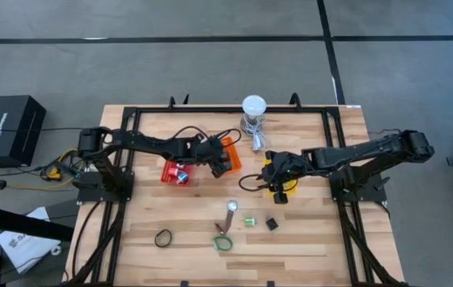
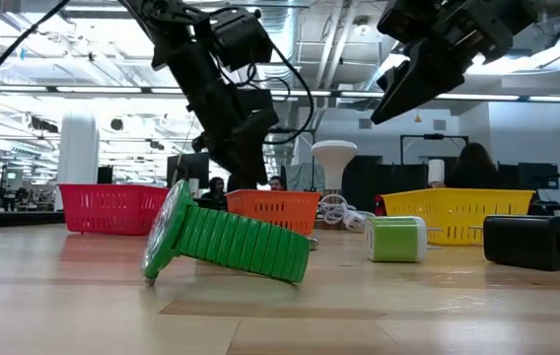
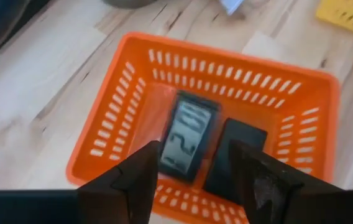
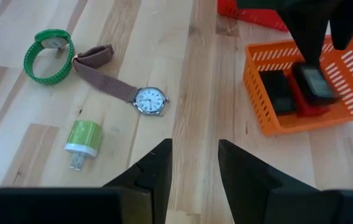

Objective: Pick & Place Office items
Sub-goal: Put the black digital clock into the orange bin, then put the brown wrist watch into the yellow bin

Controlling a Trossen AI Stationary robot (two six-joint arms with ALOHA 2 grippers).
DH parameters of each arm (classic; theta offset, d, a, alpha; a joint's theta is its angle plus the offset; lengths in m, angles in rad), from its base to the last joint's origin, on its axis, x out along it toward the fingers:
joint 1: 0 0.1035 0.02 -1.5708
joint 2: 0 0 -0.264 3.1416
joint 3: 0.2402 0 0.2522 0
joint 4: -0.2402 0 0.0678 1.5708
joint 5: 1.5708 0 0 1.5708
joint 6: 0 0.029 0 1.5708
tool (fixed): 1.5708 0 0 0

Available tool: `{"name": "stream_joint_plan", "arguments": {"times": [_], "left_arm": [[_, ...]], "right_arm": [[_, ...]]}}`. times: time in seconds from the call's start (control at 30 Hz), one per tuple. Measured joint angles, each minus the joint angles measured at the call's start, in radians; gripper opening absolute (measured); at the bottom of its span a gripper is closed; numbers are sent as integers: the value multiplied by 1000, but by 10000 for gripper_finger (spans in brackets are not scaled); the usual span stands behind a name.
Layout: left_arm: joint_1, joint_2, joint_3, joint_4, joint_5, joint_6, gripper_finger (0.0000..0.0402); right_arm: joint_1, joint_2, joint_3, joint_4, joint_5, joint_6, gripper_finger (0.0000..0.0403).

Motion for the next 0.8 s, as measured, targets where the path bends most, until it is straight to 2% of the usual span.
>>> {"name": "stream_joint_plan", "arguments": {"times": [0.33, 0.67, 0.8], "left_arm": [[-6, -26, 0, 4, -1, -1, 231], [-71, -198, -4, 3, -1, -1, 232], [-105, -275, -61, 4, -1, 0, 232]], "right_arm": [[43, 0, 0, 3, 0, 0, 120], [97, 0, 0, 6, 3, 66, 121], [116, 0, 0, 35, 6, 123, 120]]}}
